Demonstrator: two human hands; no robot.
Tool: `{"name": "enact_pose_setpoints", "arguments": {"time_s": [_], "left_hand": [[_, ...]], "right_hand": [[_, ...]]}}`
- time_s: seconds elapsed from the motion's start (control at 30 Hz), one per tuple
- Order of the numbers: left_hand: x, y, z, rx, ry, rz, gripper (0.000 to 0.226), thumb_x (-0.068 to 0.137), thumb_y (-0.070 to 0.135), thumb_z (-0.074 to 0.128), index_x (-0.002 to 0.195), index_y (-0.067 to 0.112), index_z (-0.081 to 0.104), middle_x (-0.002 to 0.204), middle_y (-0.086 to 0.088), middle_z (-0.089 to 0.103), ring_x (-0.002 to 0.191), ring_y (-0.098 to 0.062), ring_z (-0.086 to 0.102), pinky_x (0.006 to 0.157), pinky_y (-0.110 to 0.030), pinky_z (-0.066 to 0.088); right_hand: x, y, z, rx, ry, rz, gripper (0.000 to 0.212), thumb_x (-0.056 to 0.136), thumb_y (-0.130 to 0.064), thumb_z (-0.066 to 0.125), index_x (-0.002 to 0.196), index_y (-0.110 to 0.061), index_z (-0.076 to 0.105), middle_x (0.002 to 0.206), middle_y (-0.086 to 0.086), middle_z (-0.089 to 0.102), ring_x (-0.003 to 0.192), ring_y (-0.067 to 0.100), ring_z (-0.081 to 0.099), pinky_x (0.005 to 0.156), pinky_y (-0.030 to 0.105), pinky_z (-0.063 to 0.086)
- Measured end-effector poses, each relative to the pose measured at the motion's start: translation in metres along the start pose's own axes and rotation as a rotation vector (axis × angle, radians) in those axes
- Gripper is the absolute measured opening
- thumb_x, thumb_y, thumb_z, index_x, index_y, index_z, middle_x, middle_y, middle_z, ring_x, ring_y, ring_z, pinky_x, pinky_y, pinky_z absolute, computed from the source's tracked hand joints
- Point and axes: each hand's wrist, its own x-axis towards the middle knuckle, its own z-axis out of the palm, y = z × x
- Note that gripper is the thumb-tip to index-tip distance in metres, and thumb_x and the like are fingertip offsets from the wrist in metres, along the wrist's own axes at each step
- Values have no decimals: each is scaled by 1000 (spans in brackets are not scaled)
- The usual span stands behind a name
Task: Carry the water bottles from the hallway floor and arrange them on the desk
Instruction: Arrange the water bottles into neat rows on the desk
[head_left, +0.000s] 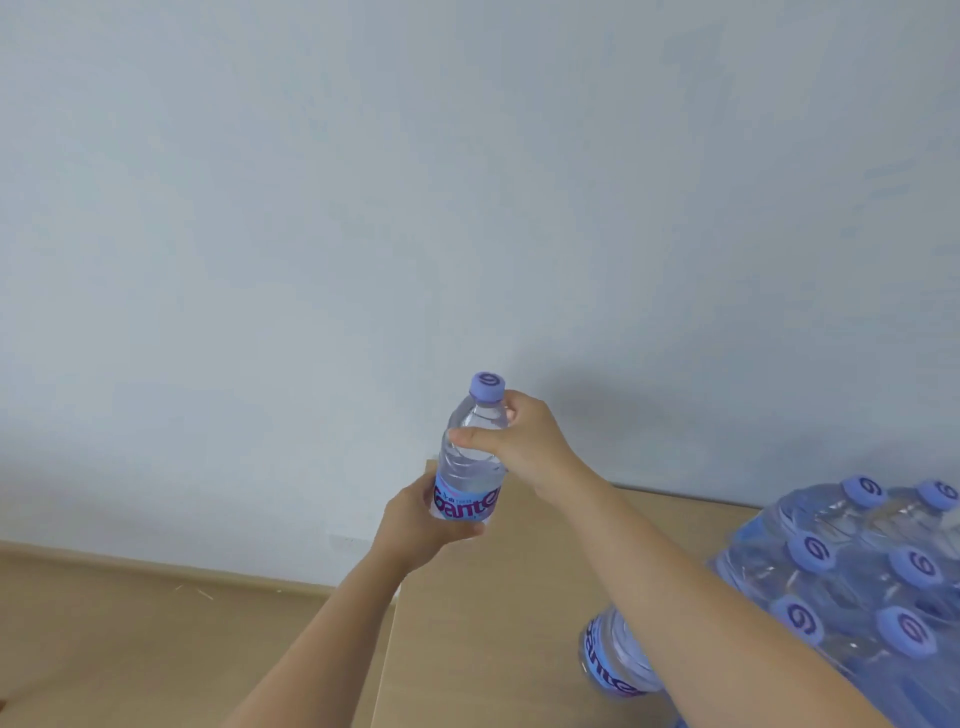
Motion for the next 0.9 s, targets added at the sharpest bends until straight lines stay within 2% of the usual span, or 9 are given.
{"name": "enact_pose_setpoints", "arguments": {"time_s": [0.13,0.27,0.4,0.53,0.63,0.7,0.77,0.83,0.9], "left_hand": [[21,-17,4,40,41,-16,55,58,29,87,105,35,58,92,19,66,87,8,58,62,-4,40],[40,-26,2,116,64,-1,51,58,26,86,99,37,57,96,15,59,89,-3,56,67,-10,39],[49,-33,1,160,60,-3,46,58,25,86,88,41,54,84,19,60,78,8,55,60,-6,38],[56,-32,2,160,63,13,43,61,23,84,95,33,60,89,12,65,83,-6,59,64,-14,40],[61,-31,0,158,53,10,44,62,22,82,100,28,62,90,12,67,84,-9,59,65,-15,41],[64,-29,-2,166,51,4,42,62,21,83,96,31,60,84,17,64,79,-2,58,60,-6,37],[66,-27,-3,173,53,-1,41,62,21,83,90,36,57,78,21,61,76,4,55,56,-4,38],[67,-25,-2,183,52,-20,40,63,20,83,90,34,56,79,20,62,76,-2,56,56,-5,39],[69,-21,0,218,46,-62,42,65,22,82,100,25,57,92,8,66,82,-12,57,61,-11,40]], "right_hand": [[15,14,10,-7,23,20,44,62,-28,83,99,-19,61,98,-3,66,93,16,64,83,35,53],[22,26,19,-4,78,21,47,61,-28,84,98,-23,56,91,-14,60,80,0,58,65,19,45],[29,36,28,-13,87,11,44,61,-27,84,89,-31,51,89,-16,57,78,-3,55,62,15,41],[37,38,27,-1,97,-7,45,63,-25,85,88,-32,48,89,-16,57,81,3,56,64,13,42],[39,40,28,5,103,-1,52,65,-28,84,97,-30,44,92,-21,49,83,-7,51,61,7,38],[40,40,30,8,109,-9,56,65,-30,84,102,-27,42,98,-20,50,89,-4,53,66,11,40],[44,42,31,-5,123,-15,56,65,-31,84,105,-22,45,106,-7,55,97,8,57,76,22,48],[47,42,32,-45,139,-7,61,64,-32,84,110,-12,49,114,8,54,103,20,57,86,34,50],[46,40,32,-92,132,16,66,65,-35,83,115,-8,49,118,12,52,109,24,54,92,38,48]]}}
